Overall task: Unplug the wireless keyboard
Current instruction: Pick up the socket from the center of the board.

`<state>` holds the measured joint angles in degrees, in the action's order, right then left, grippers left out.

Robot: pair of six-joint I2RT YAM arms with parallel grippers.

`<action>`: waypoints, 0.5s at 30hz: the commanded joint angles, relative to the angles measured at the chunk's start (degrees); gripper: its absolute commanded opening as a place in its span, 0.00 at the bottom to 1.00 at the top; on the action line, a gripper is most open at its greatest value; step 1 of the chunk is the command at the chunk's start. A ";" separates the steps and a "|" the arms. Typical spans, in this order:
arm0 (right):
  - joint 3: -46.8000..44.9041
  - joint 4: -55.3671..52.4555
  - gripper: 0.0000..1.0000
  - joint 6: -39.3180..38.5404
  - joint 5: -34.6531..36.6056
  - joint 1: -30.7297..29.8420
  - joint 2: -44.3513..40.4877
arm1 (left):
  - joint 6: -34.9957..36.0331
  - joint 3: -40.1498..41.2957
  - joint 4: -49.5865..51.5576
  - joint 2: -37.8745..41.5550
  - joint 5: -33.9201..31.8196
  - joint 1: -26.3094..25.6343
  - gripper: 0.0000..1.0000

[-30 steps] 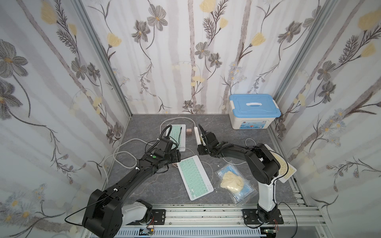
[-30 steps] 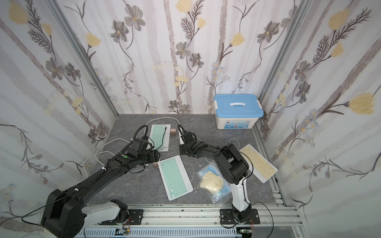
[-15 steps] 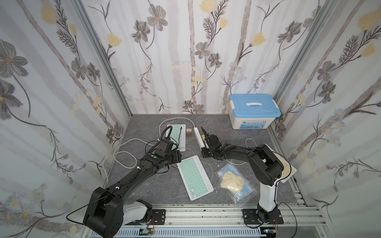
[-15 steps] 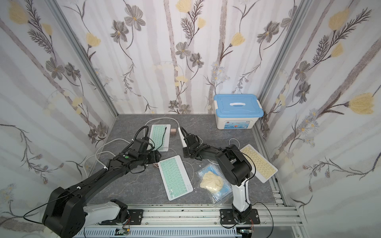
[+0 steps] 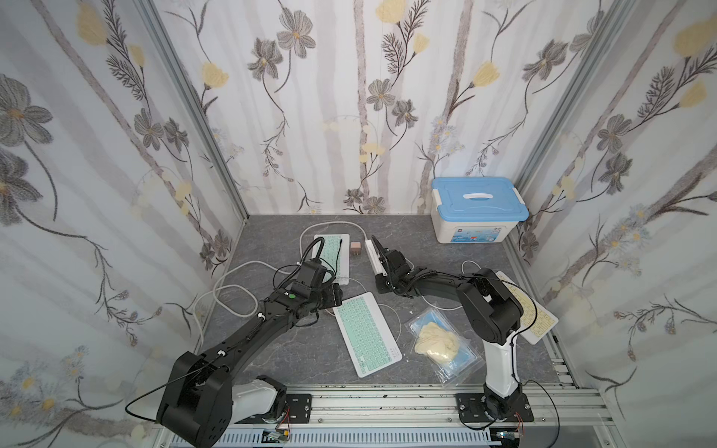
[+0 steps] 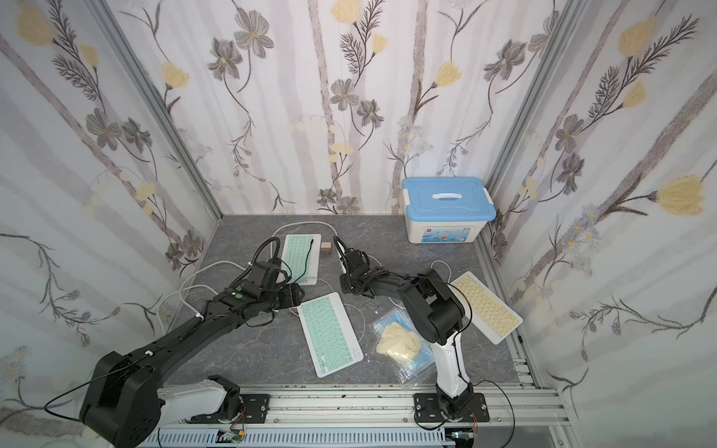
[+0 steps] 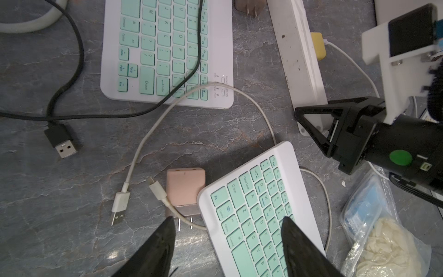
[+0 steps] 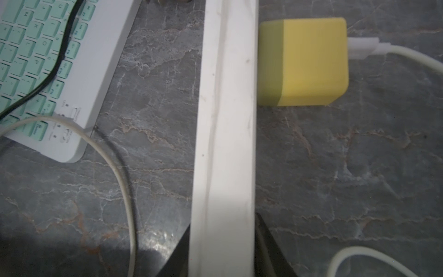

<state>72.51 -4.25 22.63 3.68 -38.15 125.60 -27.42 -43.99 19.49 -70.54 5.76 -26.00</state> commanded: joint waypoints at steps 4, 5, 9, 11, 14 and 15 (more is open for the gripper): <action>-0.30 0.23 0.12 -0.65 0.98 -0.13 -1.55 | -0.40 -0.13 -0.87 -0.01 -0.20 0.07 0.71; -0.43 0.26 0.06 -0.75 0.89 -0.09 -1.91 | -0.40 -0.25 -0.88 -0.18 -0.15 0.09 0.71; -1.42 1.33 0.00 -0.84 0.44 -0.11 -3.57 | -0.45 -0.16 -0.87 -0.39 -0.15 0.08 0.71; -2.68 2.85 0.00 -0.92 0.53 -0.17 -5.20 | -0.53 0.02 -1.16 -0.24 -0.13 0.16 0.71; -6.02 6.87 0.00 -1.14 0.60 -0.18 -9.22 | -0.79 0.31 -1.82 -0.23 -0.06 0.16 0.71; -7.38 8.27 0.00 -1.03 0.58 -0.17 -10.94 | -0.85 0.22 -1.97 -0.27 0.11 0.16 0.71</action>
<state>66.76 -4.27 22.13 4.01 -38.24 117.84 -27.68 -43.86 19.27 -70.87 5.80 -25.93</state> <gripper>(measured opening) 0.253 0.712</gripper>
